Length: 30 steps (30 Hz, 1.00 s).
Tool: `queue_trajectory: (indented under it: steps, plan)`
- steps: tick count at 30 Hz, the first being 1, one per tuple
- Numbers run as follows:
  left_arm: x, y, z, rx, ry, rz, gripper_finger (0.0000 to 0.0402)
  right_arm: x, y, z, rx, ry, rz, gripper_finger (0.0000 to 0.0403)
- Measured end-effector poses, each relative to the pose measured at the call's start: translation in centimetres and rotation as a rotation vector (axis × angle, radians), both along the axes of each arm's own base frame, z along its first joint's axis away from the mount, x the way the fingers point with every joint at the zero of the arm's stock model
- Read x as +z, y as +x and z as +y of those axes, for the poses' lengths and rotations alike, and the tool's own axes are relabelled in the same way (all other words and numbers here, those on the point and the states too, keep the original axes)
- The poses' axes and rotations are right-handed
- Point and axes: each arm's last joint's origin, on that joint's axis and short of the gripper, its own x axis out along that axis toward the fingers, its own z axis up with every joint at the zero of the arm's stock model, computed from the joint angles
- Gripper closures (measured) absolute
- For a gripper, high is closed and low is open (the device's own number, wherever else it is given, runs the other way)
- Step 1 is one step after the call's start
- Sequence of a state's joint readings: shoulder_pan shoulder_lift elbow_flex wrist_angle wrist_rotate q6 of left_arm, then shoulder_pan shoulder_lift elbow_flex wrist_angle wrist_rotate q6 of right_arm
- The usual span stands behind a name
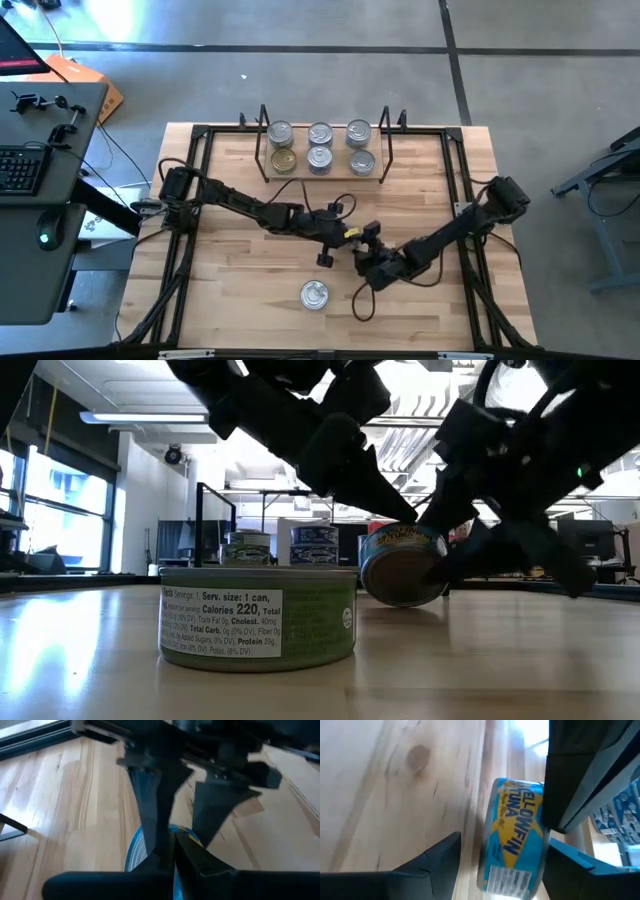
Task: Stack canned seafood by type on shelf
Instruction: Stack the yellow blue tuna can on top of the yellow blue tuna can on the shelf
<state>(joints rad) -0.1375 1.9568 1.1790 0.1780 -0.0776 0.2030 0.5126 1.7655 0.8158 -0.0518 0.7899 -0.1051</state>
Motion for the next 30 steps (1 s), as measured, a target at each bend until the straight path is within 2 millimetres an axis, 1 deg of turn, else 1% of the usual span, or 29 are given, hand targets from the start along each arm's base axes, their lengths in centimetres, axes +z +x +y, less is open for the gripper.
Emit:
queue_trajectory:
  steps: [3,5,7,10,11,13,15,17,19,22,25,27,30]
  plan:
    - [0.0,0.0,0.0,-0.001,-0.002,0.002,0.0401,-0.8,0.5,0.1,-0.040,-0.003,-0.052,0.0175]
    - [0.0,0.0,0.0,0.000,-0.003,0.001,0.0401,-1.1,0.7,0.2,-0.060,0.020,-0.077,0.0189]
    - [0.0,0.0,-0.1,0.011,-0.017,-0.001,0.0401,-1.1,0.7,0.2,-0.090,0.046,-0.100,0.0216]
    - [0.7,-0.4,0.0,0.040,-0.038,0.013,0.0401,-0.9,0.6,0.1,-0.128,0.082,-0.125,0.0279]
    - [1.2,-0.7,0.0,0.050,-0.052,0.027,0.0401,-0.7,0.5,0.2,-0.132,0.096,-0.124,0.0286]
    - [2.2,-1.8,0.0,0.079,-0.077,0.096,0.0401,-0.3,0.0,0.2,-0.136,0.108,-0.108,0.0285]
    - [2.8,-3.2,-0.2,0.124,-0.095,0.181,0.0401,0.3,-0.8,0.3,-0.139,0.120,-0.087,0.0285]
    - [2.7,-5.0,-0.8,0.189,-0.081,0.240,0.0401,1.4,-1.4,0.2,-0.147,0.126,-0.088,0.0285]
    - [2.3,-6.6,-1.6,0.253,-0.047,0.236,0.0401,2.6,-1.9,-0.1,-0.163,0.108,-0.110,0.0285]
    - [1.3,-8.7,-2.7,0.320,-0.042,0.169,0.0401,4.4,-2.0,-1.3,-0.176,0.031,-0.140,0.0285]
    - [0.2,-10.2,-4.0,0.330,-0.106,0.083,0.0401,6.5,-0.7,-2.9,-0.165,-0.074,-0.132,0.0285]
    - [-0.4,-11.0,-4.7,0.328,-0.146,0.017,0.0401,7.7,0.6,-4.6,-0.160,-0.148,-0.091,0.0285]
    - [-1.1,-11.9,-5.5,0.341,-0.164,-0.053,0.0401,8.9,2.1,-7.8,-0.164,-0.253,-0.003,0.0285]
